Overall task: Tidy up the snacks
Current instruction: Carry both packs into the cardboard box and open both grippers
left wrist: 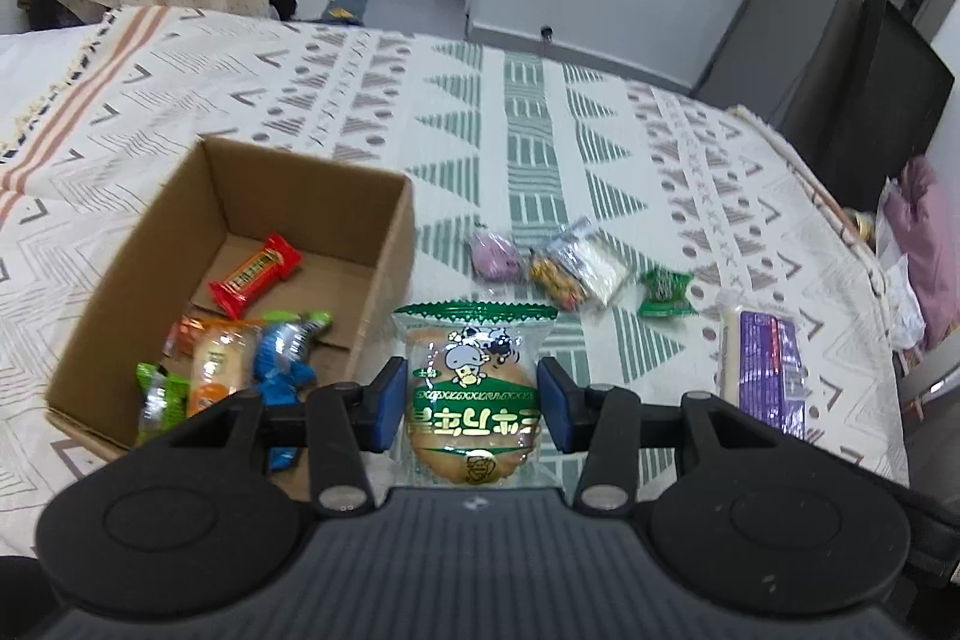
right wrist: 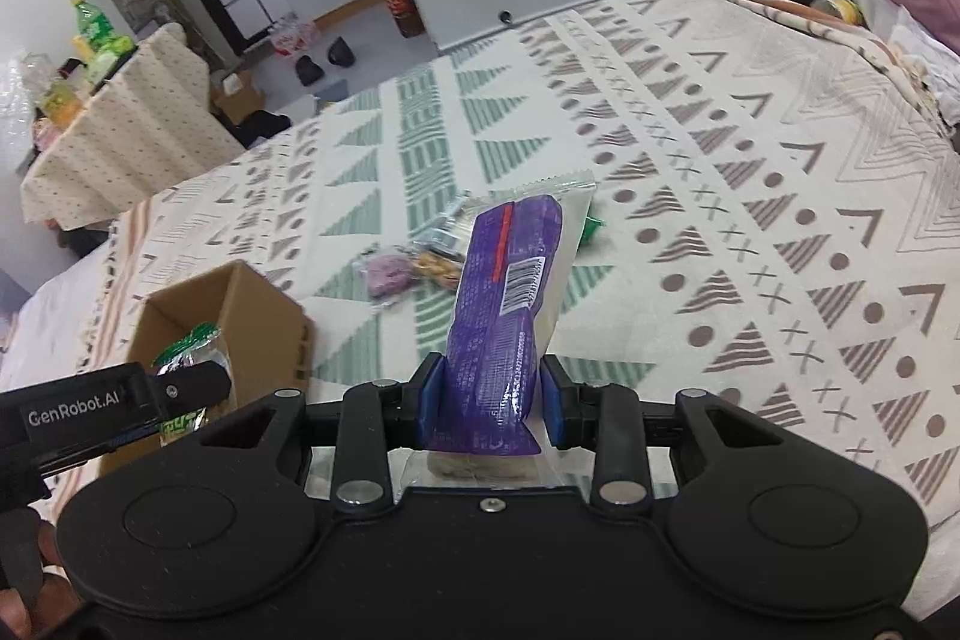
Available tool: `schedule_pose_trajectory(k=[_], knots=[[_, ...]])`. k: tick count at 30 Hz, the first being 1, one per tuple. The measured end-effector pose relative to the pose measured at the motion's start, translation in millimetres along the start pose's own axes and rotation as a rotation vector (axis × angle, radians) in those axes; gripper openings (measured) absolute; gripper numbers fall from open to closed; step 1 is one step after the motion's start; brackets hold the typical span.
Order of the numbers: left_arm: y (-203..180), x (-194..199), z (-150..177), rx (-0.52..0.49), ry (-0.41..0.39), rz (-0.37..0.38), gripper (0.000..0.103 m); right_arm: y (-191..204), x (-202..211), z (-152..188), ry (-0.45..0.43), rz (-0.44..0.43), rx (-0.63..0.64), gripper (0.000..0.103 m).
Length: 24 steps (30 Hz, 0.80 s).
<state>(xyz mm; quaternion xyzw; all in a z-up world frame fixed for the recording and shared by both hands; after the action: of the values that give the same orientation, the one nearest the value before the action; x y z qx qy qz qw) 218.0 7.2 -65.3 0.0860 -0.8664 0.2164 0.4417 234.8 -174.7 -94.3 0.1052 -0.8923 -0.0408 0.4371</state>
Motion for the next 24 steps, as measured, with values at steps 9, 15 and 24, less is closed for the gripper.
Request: schedule_pose_trajectory(k=[9, 15, 24], knots=[[22, 24, -12, 0.015, -0.056, 0.012, 0.046, 30, 8, -1, -0.051, -0.076, 0.029, 0.033], [43, 35, -22, 0.041, -0.084, 0.014, 0.046, 49, 8, -3, -0.069, -0.113, 0.044, 0.033], [78, 41, -40, 0.096, -0.106, -0.002, 0.046, 79, 2, -9, -0.074, -0.168, 0.056, 0.033]])
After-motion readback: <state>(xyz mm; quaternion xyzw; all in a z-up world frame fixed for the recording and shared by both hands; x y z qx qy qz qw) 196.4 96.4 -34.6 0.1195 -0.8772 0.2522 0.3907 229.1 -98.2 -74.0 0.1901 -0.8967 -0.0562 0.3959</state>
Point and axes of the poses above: each gripper's, at about its wrist camera, not at the fingertips, and x roughly against the way its jaws point, y to its left, z to its underside, the point moved 1 cm from there along -x, roughly the way its jaws point, and after that the axes turned 10 degrees about x, right-handed, at the moved point
